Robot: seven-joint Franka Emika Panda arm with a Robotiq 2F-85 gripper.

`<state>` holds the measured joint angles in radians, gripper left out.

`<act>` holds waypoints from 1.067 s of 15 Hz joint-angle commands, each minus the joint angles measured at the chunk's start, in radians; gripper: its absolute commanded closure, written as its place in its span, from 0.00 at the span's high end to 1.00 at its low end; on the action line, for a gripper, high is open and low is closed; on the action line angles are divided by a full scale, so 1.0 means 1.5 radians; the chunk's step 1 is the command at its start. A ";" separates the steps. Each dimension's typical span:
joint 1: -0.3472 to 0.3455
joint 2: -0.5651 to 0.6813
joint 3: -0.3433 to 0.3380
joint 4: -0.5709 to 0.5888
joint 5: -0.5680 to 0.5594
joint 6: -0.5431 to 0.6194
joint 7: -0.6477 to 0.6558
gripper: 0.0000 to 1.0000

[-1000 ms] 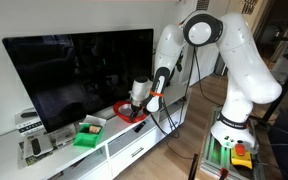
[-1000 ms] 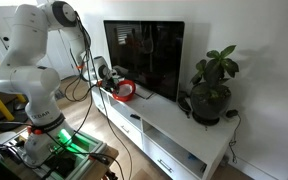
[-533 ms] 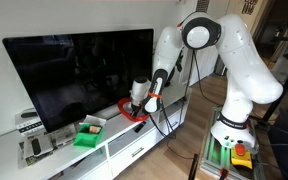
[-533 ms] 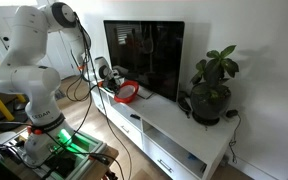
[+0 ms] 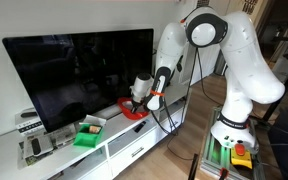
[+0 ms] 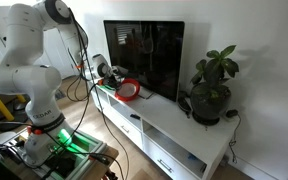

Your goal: Place the orange hat in the middle shelf of the television stand

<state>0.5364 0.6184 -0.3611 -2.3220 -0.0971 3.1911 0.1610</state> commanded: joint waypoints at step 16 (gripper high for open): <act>-0.412 -0.170 0.417 -0.233 -0.092 -0.125 -0.398 0.05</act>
<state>-0.0853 0.3652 0.2650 -2.6724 -0.2438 3.0055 -0.4310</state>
